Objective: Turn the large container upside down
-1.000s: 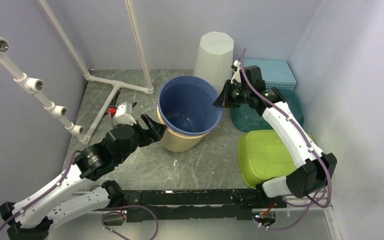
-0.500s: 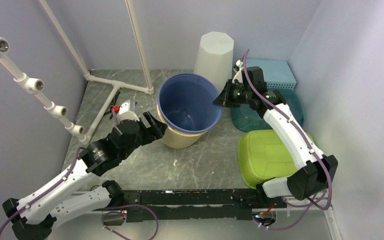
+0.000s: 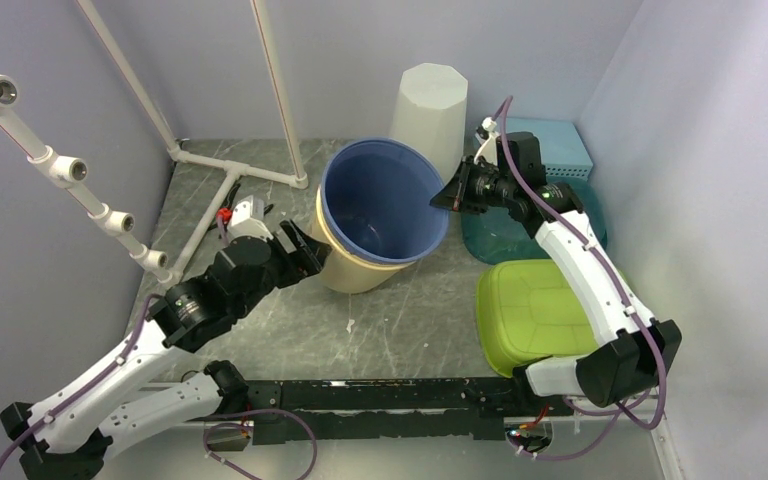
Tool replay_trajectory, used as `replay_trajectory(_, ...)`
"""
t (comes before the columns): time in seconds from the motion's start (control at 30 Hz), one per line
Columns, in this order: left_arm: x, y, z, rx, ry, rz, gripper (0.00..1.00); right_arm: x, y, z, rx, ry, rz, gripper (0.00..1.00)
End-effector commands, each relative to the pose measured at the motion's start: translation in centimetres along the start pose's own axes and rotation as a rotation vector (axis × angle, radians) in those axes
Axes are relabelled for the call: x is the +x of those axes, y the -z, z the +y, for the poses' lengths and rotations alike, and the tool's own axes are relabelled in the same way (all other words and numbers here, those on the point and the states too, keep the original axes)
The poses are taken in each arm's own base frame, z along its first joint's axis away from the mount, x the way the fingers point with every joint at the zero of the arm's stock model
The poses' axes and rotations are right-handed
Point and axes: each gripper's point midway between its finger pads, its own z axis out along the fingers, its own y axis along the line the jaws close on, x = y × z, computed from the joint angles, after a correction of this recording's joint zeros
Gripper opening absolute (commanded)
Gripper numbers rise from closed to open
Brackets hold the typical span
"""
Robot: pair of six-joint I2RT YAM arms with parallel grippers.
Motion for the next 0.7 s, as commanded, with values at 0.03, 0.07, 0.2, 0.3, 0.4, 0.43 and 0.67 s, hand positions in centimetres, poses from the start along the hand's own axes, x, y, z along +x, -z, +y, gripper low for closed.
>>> replay_trajectory(0.03,-3.0,2.7,-3.6,0.201,-0.005,-0.083,0.88,-3.0,3.5,5.5,-0.175,0.087,-0.096,0.00)
replay_trajectory(0.07,-3.5,3.1,-4.0,0.229,0.000,-0.100,0.88,-2.9,3.5,5.4,-0.172,0.087,-0.095,0.00)
replay_trajectory(0.2,-3.9,3.4,-5.2,0.277,-0.007,-0.109,0.90,-2.4,3.1,5.8,-0.211,0.068,-0.077,0.00)
replay_trajectory(0.3,-3.5,3.0,-6.2,0.310,-0.018,-0.082,0.90,-2.3,2.7,5.4,-0.199,0.053,-0.076,0.00)
replay_trajectory(0.4,-2.8,2.1,-5.8,0.270,-0.018,-0.055,0.89,-2.2,2.5,5.0,-0.186,0.048,-0.065,0.00)
replay_trajectory(0.43,-2.7,1.9,-5.3,0.236,-0.009,-0.048,0.89,-2.2,2.5,5.3,-0.198,0.048,-0.065,0.00)
replay_trajectory(0.67,-2.0,1.1,-2.5,0.113,0.026,-0.056,0.89,-2.6,3.5,5.9,-0.214,0.068,-0.098,0.00)
